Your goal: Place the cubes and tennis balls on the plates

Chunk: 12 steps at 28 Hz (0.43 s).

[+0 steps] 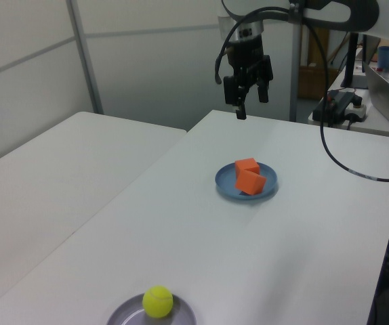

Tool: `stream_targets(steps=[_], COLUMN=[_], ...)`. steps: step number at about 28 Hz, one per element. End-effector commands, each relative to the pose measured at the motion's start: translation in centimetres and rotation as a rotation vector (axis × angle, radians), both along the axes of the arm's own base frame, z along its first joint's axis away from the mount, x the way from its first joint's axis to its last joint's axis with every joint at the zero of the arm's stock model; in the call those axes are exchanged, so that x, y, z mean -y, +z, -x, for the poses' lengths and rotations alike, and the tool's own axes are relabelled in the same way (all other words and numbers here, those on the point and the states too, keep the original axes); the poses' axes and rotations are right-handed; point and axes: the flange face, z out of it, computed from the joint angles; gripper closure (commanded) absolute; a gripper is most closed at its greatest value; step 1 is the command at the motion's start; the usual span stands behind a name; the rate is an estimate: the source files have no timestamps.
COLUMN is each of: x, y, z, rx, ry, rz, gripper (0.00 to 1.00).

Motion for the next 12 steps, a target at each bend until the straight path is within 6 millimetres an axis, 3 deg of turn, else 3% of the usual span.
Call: stream_targets(steps=[1,12], x=[-0.07,0.01], y=[0.49,0.56], z=[0.22,0.3], rx=[0.022,0.022], ry=[0.004,-0.004], rz=[-0.025,-0.024], gripper=[0.0,0.0])
